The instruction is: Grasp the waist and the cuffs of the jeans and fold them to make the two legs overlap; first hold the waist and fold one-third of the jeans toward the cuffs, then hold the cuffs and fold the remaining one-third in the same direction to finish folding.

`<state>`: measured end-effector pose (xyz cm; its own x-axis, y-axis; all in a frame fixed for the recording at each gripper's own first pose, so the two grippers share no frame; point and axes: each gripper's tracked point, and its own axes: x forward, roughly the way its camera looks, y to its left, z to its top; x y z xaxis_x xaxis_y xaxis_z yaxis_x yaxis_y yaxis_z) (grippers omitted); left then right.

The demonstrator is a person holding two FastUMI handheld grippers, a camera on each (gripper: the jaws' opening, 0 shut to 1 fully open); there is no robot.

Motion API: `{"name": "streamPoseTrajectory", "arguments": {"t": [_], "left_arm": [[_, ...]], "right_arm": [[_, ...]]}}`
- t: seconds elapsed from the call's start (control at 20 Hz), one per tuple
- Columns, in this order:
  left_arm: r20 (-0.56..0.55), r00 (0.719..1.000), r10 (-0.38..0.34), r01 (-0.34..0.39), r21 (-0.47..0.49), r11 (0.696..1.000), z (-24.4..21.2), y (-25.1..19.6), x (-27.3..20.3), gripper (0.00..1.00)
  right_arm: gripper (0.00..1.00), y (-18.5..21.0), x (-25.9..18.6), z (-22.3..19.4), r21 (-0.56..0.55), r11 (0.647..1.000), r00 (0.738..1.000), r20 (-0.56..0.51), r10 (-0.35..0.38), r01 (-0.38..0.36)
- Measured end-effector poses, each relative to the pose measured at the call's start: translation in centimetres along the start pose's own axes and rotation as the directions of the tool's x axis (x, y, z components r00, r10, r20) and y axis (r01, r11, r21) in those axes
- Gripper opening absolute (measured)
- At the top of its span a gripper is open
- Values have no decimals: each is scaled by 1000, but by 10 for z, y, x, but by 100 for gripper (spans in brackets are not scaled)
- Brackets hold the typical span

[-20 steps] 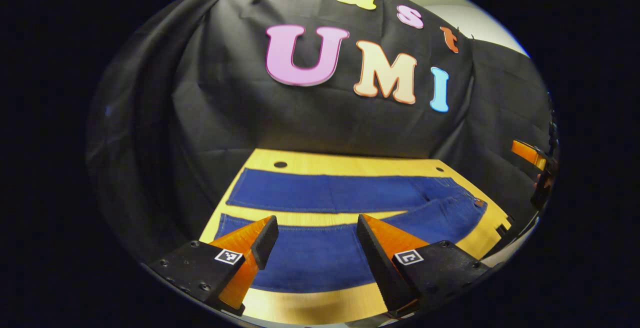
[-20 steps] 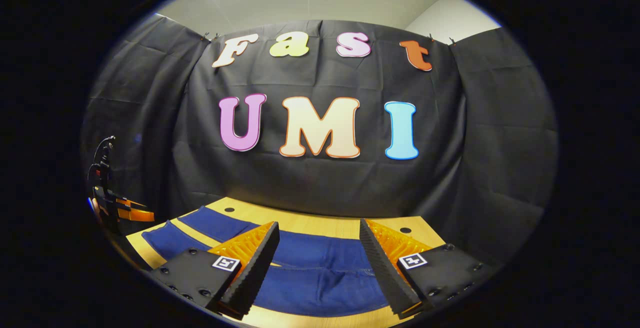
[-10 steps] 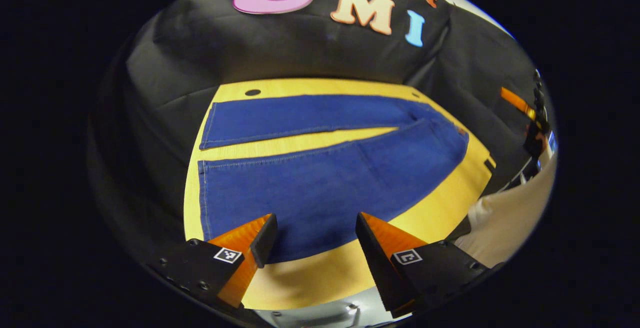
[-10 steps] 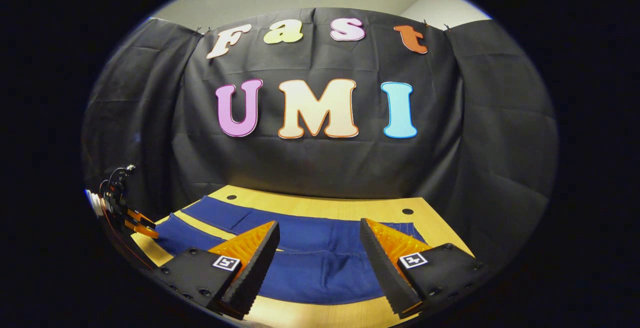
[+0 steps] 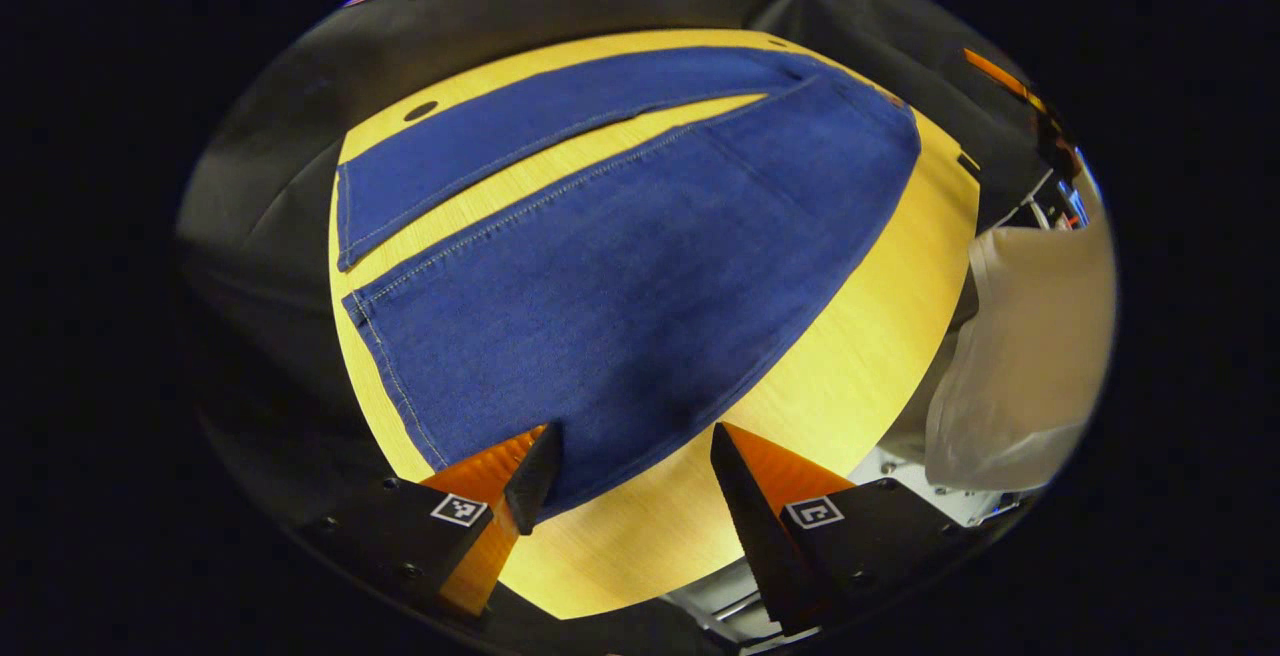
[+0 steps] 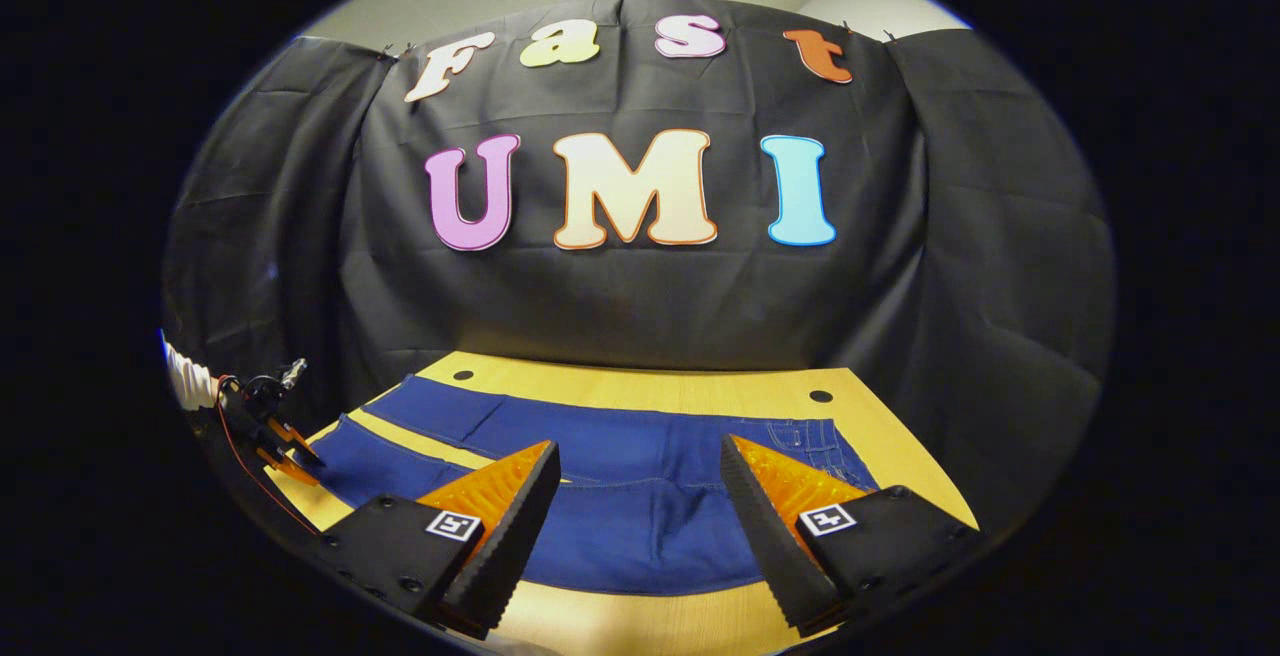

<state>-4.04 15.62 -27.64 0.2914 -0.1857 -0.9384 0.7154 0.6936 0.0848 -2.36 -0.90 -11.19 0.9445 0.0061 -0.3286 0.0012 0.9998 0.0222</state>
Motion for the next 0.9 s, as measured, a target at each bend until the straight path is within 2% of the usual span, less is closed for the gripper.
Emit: {"name": "streamPoseTrajectory", "arguments": {"t": [0.3, 0.6, 0.8, 0.9], "left_arm": [[-123, 992, 5, 9, 116, 993, -15, 8, 7, 90], [-159, 987, -18, 43, 158, 986, -15, 9, 8, 90], [-169, 986, -5, 33, 159, 987, -15, 5, 9, 92], [-165, 986, -3, 29, 154, 988, -15, 4, 10, 87]], "right_arm": [[99, 6, 7, -15, 1, 1000, 999, -43, 5, -5], [99, 15, 10, -20, -5, 1000, 998, -54, 25, -25], [99, 20, 13, -25, 9, 999, 997, -62, 42, -42], [99, 21, 15, -25, 8, 999, 997, -62, 48, -48]]}}
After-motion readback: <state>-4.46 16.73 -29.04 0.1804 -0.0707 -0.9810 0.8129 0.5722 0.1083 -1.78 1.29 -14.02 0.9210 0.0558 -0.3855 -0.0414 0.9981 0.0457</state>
